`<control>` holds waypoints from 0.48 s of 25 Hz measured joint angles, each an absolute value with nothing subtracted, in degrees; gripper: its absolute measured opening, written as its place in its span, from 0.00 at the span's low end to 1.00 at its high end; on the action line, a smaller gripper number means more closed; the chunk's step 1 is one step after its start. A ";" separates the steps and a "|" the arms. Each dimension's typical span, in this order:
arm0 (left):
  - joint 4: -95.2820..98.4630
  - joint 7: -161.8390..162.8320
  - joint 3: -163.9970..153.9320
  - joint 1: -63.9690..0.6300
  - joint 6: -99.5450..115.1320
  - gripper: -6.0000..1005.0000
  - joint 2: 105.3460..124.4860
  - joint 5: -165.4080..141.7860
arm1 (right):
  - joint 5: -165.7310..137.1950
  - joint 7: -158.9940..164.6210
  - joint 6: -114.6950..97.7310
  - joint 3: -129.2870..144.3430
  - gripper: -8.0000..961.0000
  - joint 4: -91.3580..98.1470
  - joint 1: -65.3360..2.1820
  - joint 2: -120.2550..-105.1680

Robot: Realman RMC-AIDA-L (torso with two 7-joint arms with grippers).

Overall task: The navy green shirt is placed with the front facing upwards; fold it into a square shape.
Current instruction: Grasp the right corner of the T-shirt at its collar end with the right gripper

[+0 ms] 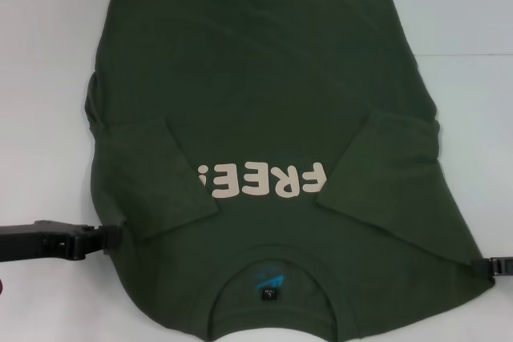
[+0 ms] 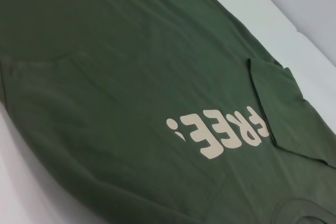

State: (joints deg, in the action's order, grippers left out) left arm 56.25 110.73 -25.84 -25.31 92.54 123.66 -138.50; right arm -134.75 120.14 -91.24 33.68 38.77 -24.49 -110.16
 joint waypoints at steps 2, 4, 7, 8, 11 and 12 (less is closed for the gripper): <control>56.25 110.69 -25.84 -25.31 92.53 0.06 123.63 -138.39 | -135.56 120.15 -91.15 34.01 0.90 38.76 -24.94 -110.44; 56.25 110.69 -25.81 -25.31 92.51 0.06 123.55 -138.37 | -135.88 120.17 -91.11 34.03 0.90 38.76 -25.12 -110.63; 56.25 110.70 -25.76 -25.31 92.46 0.06 123.49 -138.36 | -136.15 120.19 -91.08 34.10 0.90 38.75 -25.48 -111.02; 56.25 110.70 -25.74 -25.31 92.44 0.06 123.49 -138.34 | -136.18 120.20 -91.09 34.18 0.90 38.75 -25.59 -111.12; 56.25 110.65 -25.74 -25.31 92.37 0.06 123.48 -138.26 | -136.20 120.21 -91.12 34.55 0.90 38.76 -25.80 -111.28; 56.25 110.63 -25.75 -25.31 92.36 0.06 123.48 -138.25 | -136.22 120.22 -91.13 34.72 0.90 38.76 -25.92 -111.37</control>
State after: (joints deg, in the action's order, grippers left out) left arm 56.25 110.63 -25.75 -25.31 92.36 123.48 -138.25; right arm -136.22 120.22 -91.13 34.72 38.76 -25.92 -111.37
